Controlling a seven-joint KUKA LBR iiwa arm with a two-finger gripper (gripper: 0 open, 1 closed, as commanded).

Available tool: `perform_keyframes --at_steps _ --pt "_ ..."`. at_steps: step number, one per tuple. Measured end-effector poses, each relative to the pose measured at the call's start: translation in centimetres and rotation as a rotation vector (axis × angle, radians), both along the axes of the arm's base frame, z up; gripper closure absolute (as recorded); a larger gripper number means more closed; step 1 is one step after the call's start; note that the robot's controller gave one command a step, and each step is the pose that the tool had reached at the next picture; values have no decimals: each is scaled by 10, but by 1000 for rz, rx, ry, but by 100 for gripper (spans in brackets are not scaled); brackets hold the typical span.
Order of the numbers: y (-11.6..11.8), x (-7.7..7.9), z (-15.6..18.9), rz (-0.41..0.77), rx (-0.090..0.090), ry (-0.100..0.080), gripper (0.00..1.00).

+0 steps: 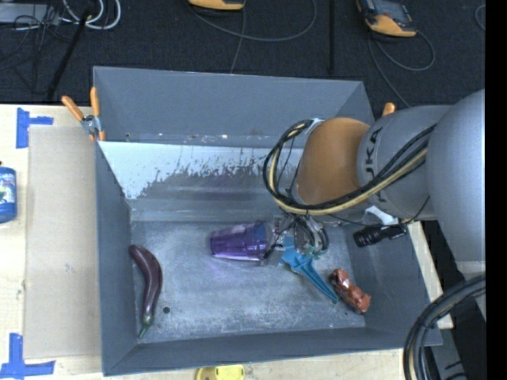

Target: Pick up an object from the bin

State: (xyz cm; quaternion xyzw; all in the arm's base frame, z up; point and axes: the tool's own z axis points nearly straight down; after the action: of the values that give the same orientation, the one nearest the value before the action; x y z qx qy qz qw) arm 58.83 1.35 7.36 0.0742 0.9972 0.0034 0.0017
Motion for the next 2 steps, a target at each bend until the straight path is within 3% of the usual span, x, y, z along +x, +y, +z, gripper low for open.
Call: perform_keyframes --at_steps 1,2 --pt "0 0 0 1 0 0 100" --pt "-3 -9 115 -9 -6 2 100"
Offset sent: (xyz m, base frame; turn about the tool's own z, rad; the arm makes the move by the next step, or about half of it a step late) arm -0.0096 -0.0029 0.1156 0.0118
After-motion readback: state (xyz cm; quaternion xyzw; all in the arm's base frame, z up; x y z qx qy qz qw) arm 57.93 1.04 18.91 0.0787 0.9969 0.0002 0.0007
